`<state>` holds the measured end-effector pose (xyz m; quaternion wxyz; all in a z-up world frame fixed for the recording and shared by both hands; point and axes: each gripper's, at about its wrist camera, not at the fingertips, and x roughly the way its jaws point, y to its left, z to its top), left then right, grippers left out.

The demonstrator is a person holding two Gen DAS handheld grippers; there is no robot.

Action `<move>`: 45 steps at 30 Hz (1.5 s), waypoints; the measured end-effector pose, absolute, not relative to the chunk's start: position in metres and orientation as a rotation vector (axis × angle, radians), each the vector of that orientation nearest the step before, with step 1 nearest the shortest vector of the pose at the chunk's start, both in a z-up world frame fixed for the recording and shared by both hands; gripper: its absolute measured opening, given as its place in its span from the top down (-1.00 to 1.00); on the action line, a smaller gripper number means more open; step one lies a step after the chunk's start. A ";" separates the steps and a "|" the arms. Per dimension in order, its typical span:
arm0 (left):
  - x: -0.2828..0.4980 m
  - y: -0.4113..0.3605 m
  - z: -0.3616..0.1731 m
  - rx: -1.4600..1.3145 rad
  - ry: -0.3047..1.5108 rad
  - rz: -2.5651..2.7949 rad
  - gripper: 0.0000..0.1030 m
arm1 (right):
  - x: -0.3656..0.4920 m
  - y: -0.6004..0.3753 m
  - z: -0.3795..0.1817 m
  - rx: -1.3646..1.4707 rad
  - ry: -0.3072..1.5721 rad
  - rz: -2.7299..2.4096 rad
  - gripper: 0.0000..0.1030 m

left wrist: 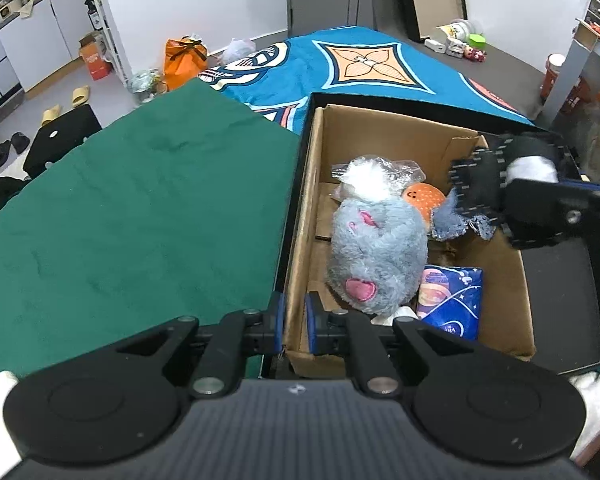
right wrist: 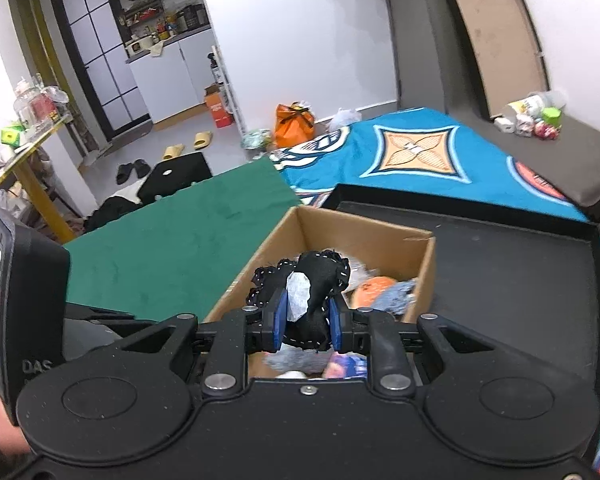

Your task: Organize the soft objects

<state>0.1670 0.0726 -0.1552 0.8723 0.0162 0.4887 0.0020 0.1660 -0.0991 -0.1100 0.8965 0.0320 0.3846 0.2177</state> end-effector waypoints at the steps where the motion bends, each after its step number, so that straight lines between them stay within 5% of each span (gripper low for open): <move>1: 0.167 0.073 -0.156 0.032 1.021 0.001 0.80 | 0.166 -0.097 -0.111 0.081 0.805 0.473 0.48; 6: 0.166 0.079 -0.156 0.003 1.020 -0.012 0.80 | 0.168 -0.095 -0.115 0.174 0.860 0.534 0.12; 18: 0.166 0.078 -0.154 0.016 1.020 -0.005 0.71 | 0.164 -0.127 -0.116 0.220 0.894 0.440 0.10; 23: 0.167 0.076 -0.150 0.028 1.030 0.000 0.67 | 0.157 -0.144 -0.113 0.221 0.888 0.400 -0.07; 28: 0.163 0.070 -0.141 0.053 1.033 0.009 0.16 | 0.152 -0.159 -0.110 0.224 0.881 0.362 -0.27; 32: 0.155 0.063 -0.130 0.049 1.033 -0.009 -0.09 | 0.148 -0.171 -0.107 0.236 0.854 0.331 -0.58; 40: 0.145 0.040 -0.094 0.118 0.984 0.017 -0.65 | 0.142 -0.193 -0.110 0.236 0.836 0.275 -0.89; 45: 0.144 0.035 -0.073 0.102 0.960 0.022 -0.73 | 0.138 -0.209 -0.107 0.237 0.851 0.222 -1.00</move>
